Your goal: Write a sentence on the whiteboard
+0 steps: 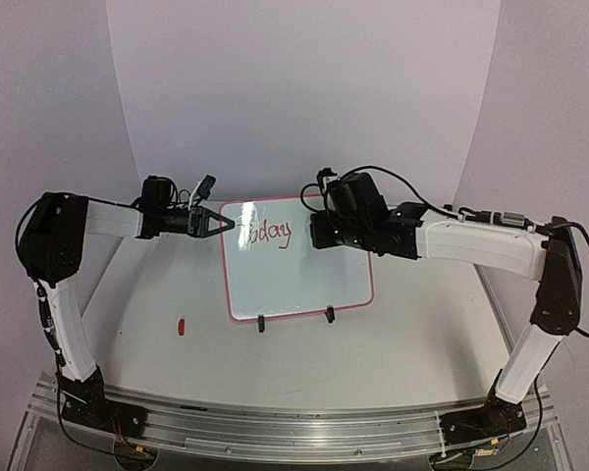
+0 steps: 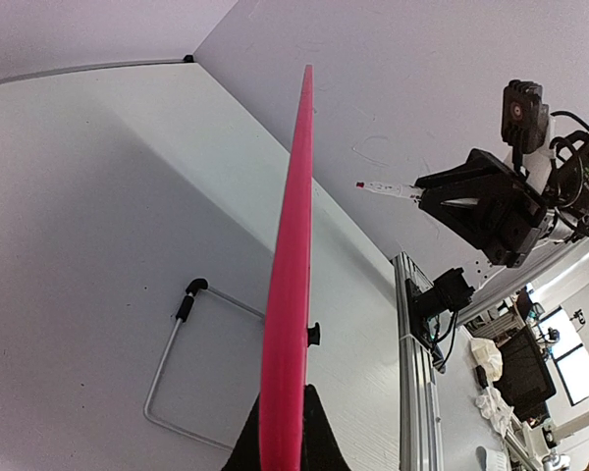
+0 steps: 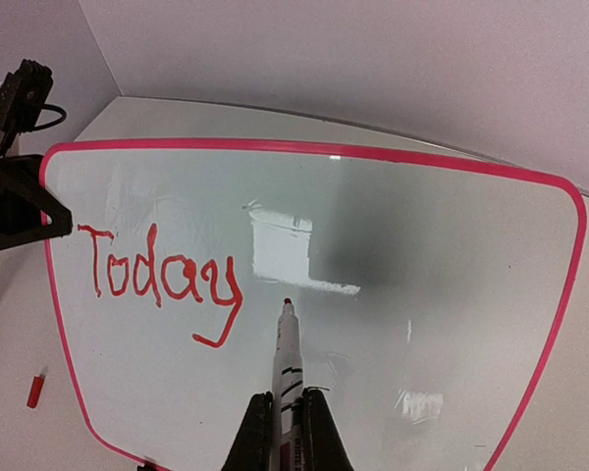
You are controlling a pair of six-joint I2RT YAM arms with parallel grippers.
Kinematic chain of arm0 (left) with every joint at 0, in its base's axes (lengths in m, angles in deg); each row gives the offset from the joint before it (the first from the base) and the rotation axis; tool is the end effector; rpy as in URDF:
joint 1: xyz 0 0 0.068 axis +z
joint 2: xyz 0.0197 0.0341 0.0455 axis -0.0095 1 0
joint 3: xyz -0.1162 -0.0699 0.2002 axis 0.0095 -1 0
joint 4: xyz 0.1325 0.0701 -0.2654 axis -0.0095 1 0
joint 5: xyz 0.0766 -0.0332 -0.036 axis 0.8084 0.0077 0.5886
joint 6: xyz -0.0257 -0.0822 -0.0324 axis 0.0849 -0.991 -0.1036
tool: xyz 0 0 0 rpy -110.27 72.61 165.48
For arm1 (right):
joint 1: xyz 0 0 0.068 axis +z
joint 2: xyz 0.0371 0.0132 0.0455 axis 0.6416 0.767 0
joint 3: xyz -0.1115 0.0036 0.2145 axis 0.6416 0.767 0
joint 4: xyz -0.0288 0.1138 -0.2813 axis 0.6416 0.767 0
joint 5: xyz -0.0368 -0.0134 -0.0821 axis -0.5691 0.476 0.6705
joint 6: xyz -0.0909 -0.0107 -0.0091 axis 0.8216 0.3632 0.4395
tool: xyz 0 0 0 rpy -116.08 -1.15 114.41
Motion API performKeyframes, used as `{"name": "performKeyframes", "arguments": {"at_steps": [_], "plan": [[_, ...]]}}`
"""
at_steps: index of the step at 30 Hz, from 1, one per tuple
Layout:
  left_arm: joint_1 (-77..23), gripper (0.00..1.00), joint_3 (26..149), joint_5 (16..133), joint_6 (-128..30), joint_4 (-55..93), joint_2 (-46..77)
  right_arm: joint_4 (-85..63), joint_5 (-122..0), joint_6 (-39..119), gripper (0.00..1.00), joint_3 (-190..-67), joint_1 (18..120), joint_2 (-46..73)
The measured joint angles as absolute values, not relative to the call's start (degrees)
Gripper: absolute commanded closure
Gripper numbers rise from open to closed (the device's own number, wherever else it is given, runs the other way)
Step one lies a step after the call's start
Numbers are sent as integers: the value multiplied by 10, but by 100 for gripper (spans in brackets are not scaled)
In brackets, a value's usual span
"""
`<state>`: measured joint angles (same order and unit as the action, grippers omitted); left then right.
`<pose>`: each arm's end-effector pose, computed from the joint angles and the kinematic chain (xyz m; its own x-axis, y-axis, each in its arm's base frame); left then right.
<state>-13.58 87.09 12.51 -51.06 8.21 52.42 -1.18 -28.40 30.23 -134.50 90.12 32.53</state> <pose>0.4292 -0.1791 0.1386 -0.6477 0.0671 -0.7590 0.7575 0.1636 -0.6320 0.3383 0.3511 0.2348 -0.4282 -0.1063 -0.8974 -0.3469 0.9363 0.0546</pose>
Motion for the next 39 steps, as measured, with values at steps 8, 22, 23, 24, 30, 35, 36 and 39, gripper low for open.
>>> {"name": "performKeyframes", "arguments": {"at_steps": [8, 22, 23, 24, 30, 35, 36, 39], "plan": [[-136, 100, 871, 125, -511, 82, 524, -21, -298, 302, 100, -1364, 892, 351], [-136, 100, 871, 125, -510, 82, 524, -40, -316, 291, 100, -1382, 878, 378], [-136, 100, 871, 125, -510, 82, 524, -41, -317, 290, 100, -1382, 878, 381], [-136, 100, 871, 125, -510, 82, 524, -42, -318, 289, 100, -1382, 877, 383], [-136, 100, 871, 124, -510, 82, 524, -44, -321, 286, 100, -1382, 873, 387], [-136, 100, 871, 125, -510, 82, 524, -44, -322, 280, 100, -1382, 871, 387], [-136, 100, 871, 125, -510, 82, 524, -44, -322, 279, 100, -1382, 871, 387], [-136, 100, 871, 125, -510, 82, 524, -42, -322, 276, 100, -1382, 871, 387]]}}
